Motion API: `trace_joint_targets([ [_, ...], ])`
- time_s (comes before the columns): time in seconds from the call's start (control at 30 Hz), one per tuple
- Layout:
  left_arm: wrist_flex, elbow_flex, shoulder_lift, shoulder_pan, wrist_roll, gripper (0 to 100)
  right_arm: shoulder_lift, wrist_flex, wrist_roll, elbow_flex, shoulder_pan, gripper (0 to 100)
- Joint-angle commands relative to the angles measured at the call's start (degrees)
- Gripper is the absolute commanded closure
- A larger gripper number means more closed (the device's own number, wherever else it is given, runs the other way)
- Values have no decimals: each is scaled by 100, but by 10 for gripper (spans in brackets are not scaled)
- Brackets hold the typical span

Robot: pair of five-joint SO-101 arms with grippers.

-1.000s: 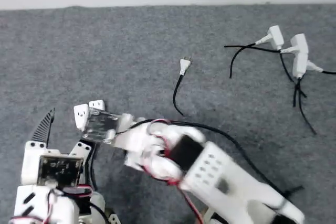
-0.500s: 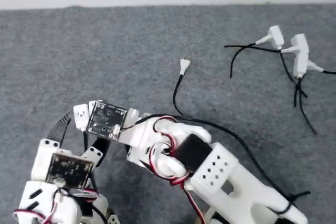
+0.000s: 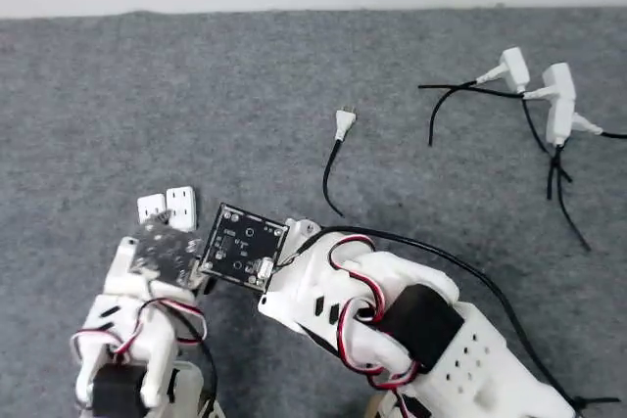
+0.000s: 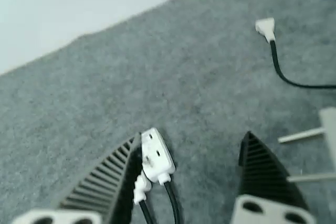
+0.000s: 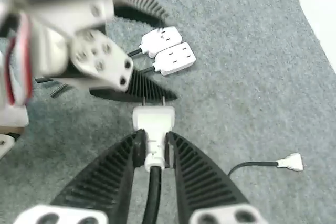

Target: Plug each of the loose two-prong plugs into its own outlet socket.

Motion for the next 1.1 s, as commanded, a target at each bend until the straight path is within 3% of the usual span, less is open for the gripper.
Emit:
trace_joint_targets([
  [0.0, -167, -4, -105, 0, -18, 710, -171, 31, -44, -70, -57, 991],
  [0.2, -185, -31, -105, -440, 9, 711, -171, -259, -35, 334, -66, 991],
  [0.47, -598, -22, -105, -1591, 844, 711, -171, -277, -62, 378, -66, 991],
  [0.6, -765, -4, -105, -1899, 914, 711, -163, -295, -70, 387, -57, 991],
  [0.77, -1116, 101, -105, -2637, 1301, 712, -66, -426, -457, 396, -48, 991],
  [1.07, -1574, 268, -105, -3648, 1899, 712, 2229, -989, -1073, -695, -22, 991],
])
